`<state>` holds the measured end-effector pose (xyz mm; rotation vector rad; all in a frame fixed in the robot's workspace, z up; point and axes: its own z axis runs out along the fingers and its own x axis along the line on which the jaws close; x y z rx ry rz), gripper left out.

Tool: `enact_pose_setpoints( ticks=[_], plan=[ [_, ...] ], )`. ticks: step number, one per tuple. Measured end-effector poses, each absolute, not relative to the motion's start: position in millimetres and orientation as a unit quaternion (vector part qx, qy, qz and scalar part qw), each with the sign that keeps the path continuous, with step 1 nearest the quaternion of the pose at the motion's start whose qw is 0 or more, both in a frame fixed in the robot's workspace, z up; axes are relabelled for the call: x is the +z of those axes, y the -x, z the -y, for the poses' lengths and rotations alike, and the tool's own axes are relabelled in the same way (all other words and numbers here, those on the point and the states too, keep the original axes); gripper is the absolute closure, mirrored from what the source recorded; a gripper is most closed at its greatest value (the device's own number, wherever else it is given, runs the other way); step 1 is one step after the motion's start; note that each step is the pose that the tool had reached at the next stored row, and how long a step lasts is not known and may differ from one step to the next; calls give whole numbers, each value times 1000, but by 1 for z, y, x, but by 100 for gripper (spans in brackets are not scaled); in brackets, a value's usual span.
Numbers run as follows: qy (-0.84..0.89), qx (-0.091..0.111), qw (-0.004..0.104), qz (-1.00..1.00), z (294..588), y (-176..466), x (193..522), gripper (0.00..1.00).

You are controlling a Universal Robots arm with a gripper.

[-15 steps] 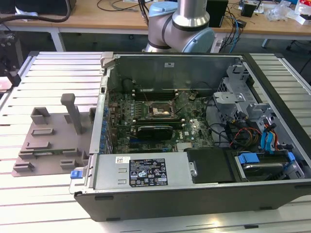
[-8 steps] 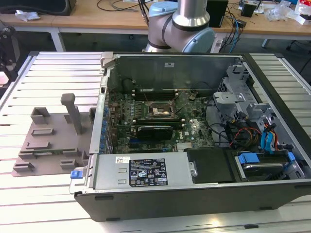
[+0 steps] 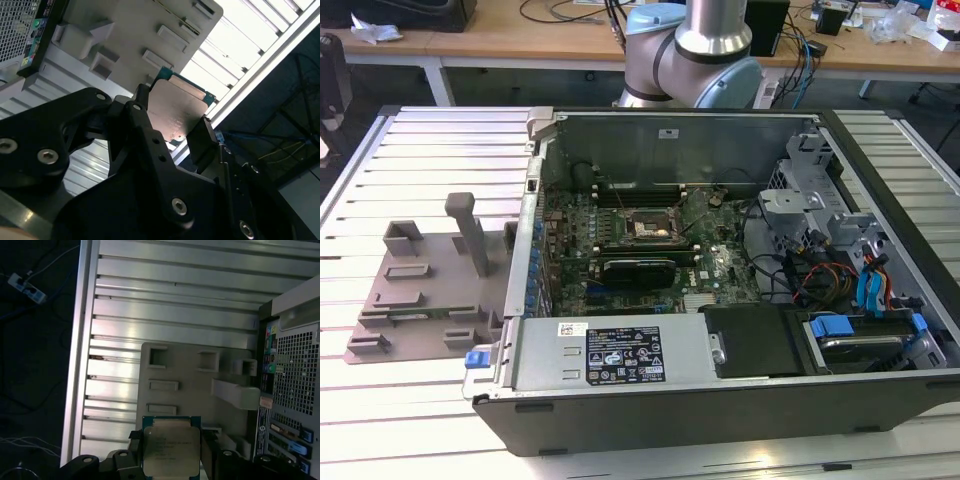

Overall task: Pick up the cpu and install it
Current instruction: 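Pick up the cpu and move it towards the insertion slot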

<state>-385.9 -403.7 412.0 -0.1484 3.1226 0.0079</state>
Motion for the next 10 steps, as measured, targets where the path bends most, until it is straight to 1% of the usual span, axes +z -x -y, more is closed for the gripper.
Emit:
enact_pose_setpoints(
  ticks=[10],
  plan=[
    [47,3,8,-999,404,386,434,45]
  ],
)
